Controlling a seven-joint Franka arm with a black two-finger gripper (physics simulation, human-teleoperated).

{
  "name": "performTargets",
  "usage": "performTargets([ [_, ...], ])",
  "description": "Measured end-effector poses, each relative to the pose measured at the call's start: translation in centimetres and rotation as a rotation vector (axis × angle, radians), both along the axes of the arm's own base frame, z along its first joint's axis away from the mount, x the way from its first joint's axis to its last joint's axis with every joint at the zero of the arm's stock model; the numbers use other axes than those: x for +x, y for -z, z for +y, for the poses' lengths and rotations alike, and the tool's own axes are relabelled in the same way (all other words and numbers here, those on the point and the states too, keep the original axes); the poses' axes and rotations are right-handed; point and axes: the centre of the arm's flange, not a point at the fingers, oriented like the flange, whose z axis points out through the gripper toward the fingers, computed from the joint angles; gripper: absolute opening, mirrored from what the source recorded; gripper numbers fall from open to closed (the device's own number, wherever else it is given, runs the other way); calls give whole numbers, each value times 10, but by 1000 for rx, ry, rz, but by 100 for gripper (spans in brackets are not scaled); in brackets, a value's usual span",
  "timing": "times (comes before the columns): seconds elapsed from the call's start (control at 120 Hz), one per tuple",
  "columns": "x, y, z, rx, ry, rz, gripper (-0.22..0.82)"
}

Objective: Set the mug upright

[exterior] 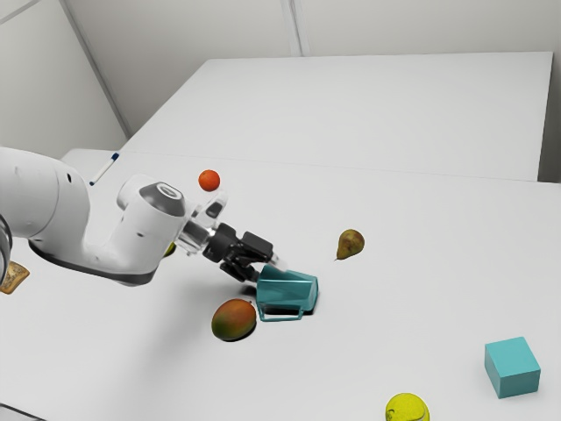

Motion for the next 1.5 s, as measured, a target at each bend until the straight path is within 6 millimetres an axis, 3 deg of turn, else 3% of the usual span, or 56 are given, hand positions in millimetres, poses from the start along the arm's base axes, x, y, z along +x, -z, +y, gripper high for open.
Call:
performTargets([
  [0.242, -9, 9, -8, -37, 39, -5, 60],
  [0.342, -11, 10, -10, -46, 48, -12, 56],
  [0.75, -9, 6, -16, -58, 75, -57, 4],
  [0.975, -4, -11, -31, -76, 98, -103, -12],
  [1.075, -4, -29, -39, -76, 109, -143, -13],
  [1.267, -4, -86, -50, 9, 189, -258, -14],
  [1.4, 9, -119, -48, 249, 352, -337, -14],
  [1.5, 18, -128, -34, 457, 449, -350, -15],
])
